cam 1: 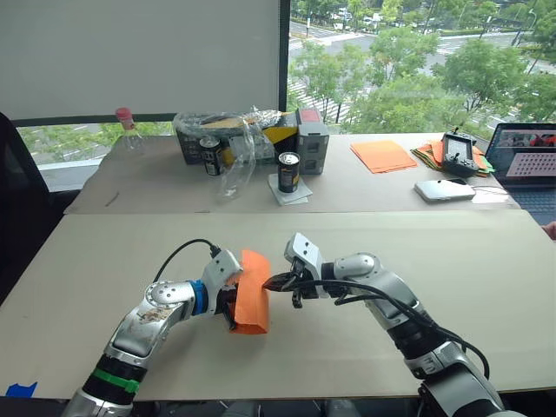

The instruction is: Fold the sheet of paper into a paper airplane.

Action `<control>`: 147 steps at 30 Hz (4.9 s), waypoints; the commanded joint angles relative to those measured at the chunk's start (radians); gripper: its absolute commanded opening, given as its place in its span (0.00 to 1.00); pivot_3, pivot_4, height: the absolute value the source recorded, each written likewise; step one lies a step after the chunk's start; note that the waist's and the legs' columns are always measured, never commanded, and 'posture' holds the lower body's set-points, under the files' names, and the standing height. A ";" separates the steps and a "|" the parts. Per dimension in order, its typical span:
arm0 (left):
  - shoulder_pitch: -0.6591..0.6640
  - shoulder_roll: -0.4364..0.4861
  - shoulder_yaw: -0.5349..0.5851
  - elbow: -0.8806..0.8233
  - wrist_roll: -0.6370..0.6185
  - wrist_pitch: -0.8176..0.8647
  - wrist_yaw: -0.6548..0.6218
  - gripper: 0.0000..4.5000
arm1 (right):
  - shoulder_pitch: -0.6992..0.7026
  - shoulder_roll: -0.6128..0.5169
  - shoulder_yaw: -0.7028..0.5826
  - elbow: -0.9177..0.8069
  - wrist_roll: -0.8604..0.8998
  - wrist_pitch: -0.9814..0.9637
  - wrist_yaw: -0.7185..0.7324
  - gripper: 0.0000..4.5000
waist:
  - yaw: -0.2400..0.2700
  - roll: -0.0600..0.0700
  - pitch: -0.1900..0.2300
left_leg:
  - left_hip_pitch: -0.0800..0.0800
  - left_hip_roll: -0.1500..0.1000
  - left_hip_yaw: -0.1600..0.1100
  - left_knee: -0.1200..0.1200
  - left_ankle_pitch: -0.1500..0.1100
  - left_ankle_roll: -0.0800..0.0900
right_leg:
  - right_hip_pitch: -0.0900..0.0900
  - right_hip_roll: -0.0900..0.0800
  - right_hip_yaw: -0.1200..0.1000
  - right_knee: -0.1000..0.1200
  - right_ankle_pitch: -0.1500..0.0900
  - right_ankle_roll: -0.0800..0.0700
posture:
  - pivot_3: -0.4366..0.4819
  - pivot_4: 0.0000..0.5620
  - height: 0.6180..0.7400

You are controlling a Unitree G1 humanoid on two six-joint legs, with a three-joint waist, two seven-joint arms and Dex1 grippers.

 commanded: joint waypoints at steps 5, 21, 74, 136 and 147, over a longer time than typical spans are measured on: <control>0.038 0.043 0.041 -0.022 -0.018 0.027 0.001 0.00 | -0.039 0.037 0.021 0.088 -0.044 -0.049 -0.001 0.01 | -0.007 0.000 0.000 | 0.000 0.000 0.000 0.000 0.000 0.000 | -0.001 0.000 0.000 0.001 0.000 0.000 | 0.48 0.27 0.63; -0.065 0.099 0.282 0.036 -0.179 0.064 -0.011 0.00 | -0.046 0.049 0.086 0.156 -0.122 -0.090 0.044 0.01 | -0.016 0.000 0.000 | 0.001 0.000 0.000 -0.001 0.000 -0.001 | -0.001 0.001 0.000 0.001 0.000 0.000 | 0.48 0.27 0.63; -0.035 0.026 0.025 0.051 -0.030 0.039 0.015 0.00 | -0.139 0.092 -0.094 0.366 -0.128 -0.600 -0.033 0.01 | -0.009 0.000 0.000 | 0.001 0.000 -0.001 -0.001 0.002 -0.004 | -0.002 0.002 0.001 0.002 0.000 0.000 | 0.48 0.27 0.63; -0.200 0.023 0.093 0.150 -0.118 0.062 -0.132 0.00 | 0.273 -0.217 -0.113 -0.592 0.065 0.064 0.049 0.01 | -0.002 -0.001 0.000 | -0.001 0.002 -0.001 -0.001 0.000 -0.002 | -0.001 0.002 0.001 0.000 0.000 0.000 | 0.48 0.27 0.63; -0.061 0.143 0.251 0.030 -0.173 0.123 -0.087 0.00 | 0.083 -0.142 0.027 -0.286 -0.089 -0.102 -0.017 0.01 | -0.002 -0.001 0.000 | -0.001 0.002 -0.001 -0.002 0.000 -0.002 | -0.002 0.004 0.001 -0.003 0.000 0.000 | 0.48 0.27 0.63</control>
